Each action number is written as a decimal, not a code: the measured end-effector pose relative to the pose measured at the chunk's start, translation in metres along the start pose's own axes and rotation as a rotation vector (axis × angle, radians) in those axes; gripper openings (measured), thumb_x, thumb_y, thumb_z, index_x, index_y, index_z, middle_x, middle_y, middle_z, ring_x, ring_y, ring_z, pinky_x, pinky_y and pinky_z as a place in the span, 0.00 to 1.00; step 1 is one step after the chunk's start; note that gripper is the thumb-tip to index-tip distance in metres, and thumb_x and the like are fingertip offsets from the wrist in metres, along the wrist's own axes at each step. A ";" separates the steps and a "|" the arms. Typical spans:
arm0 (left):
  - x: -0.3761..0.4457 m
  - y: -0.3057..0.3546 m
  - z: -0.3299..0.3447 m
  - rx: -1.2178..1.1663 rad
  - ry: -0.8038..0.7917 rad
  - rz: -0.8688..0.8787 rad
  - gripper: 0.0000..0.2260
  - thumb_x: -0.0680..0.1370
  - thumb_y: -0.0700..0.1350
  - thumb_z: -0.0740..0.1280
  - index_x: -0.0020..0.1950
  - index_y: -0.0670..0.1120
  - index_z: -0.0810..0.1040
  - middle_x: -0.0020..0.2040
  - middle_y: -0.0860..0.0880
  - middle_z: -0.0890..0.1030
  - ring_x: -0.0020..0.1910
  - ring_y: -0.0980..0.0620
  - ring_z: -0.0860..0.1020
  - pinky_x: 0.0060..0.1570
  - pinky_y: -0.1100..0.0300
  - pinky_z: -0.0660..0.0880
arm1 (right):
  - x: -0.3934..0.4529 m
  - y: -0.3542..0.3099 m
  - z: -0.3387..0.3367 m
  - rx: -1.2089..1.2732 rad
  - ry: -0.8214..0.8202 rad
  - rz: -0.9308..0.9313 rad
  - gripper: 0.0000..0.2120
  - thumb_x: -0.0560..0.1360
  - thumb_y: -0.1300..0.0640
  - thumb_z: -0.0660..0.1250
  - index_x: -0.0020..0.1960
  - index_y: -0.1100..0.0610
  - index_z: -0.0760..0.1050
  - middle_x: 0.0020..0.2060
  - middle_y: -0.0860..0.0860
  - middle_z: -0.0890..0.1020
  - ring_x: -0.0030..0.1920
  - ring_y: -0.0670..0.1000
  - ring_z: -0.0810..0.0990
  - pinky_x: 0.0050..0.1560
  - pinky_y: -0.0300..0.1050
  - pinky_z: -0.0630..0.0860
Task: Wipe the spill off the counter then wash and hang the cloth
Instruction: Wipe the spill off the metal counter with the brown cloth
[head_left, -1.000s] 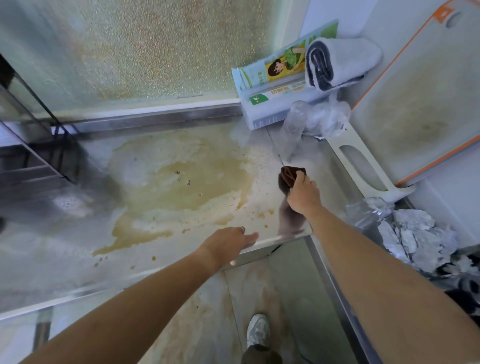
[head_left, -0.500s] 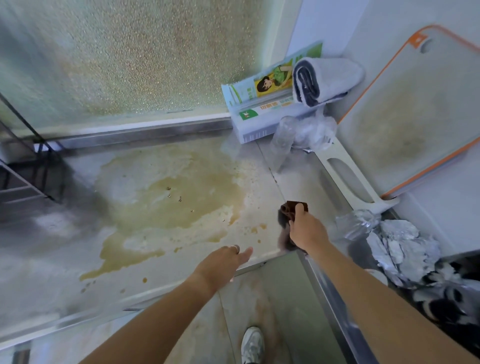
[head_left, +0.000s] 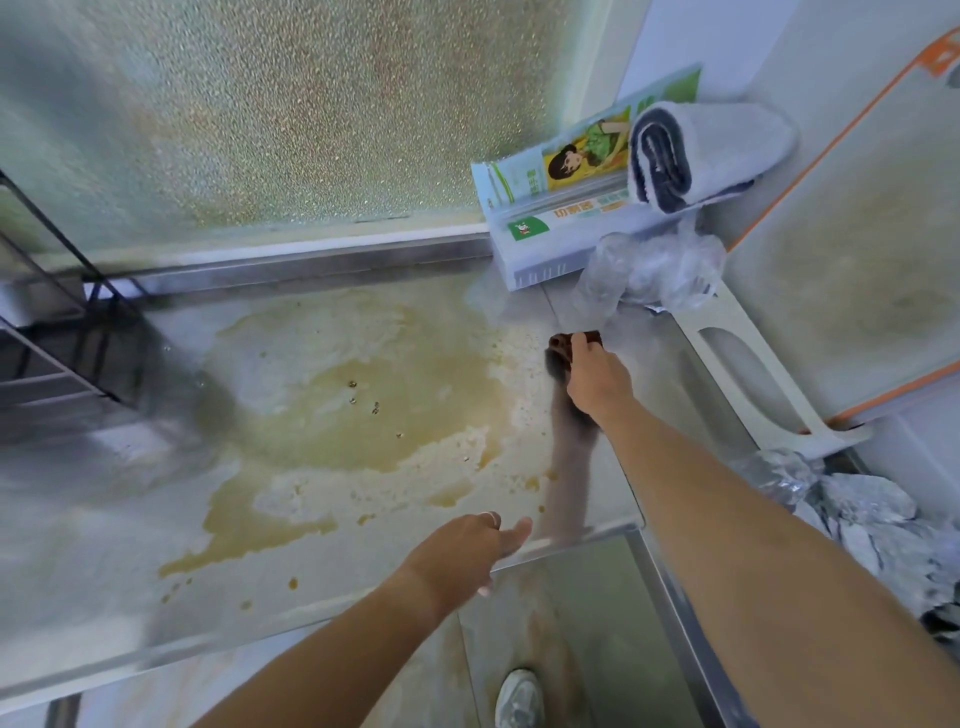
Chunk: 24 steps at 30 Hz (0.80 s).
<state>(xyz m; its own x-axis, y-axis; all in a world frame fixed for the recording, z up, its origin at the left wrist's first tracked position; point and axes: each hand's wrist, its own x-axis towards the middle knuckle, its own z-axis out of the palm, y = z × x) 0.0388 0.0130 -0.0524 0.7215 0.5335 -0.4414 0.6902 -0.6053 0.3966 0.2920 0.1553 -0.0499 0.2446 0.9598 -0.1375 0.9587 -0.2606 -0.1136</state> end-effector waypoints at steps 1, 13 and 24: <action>0.000 0.000 0.001 -0.003 0.009 0.003 0.38 0.77 0.37 0.72 0.81 0.52 0.57 0.59 0.42 0.75 0.56 0.41 0.77 0.57 0.46 0.76 | 0.007 -0.001 0.000 0.006 0.009 -0.002 0.20 0.80 0.61 0.63 0.70 0.59 0.64 0.60 0.61 0.77 0.56 0.65 0.79 0.52 0.58 0.76; 0.003 -0.001 0.003 -0.078 0.047 -0.002 0.35 0.78 0.38 0.71 0.80 0.56 0.60 0.54 0.46 0.75 0.49 0.47 0.75 0.56 0.52 0.74 | 0.010 0.000 -0.008 0.018 -0.034 -0.014 0.20 0.80 0.60 0.63 0.70 0.58 0.64 0.59 0.60 0.78 0.57 0.63 0.79 0.51 0.55 0.75; -0.002 0.005 -0.002 -0.024 0.023 -0.027 0.37 0.77 0.41 0.72 0.81 0.55 0.58 0.59 0.45 0.76 0.57 0.45 0.77 0.60 0.50 0.74 | -0.105 0.047 -0.009 0.057 -0.137 0.003 0.14 0.80 0.58 0.62 0.64 0.56 0.65 0.52 0.57 0.80 0.44 0.57 0.77 0.43 0.50 0.72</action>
<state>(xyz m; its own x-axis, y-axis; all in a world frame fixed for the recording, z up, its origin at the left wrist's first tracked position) 0.0408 0.0103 -0.0479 0.7038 0.5627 -0.4337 0.7100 -0.5765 0.4044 0.3131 0.0432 -0.0324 0.2215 0.9368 -0.2709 0.9473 -0.2727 -0.1683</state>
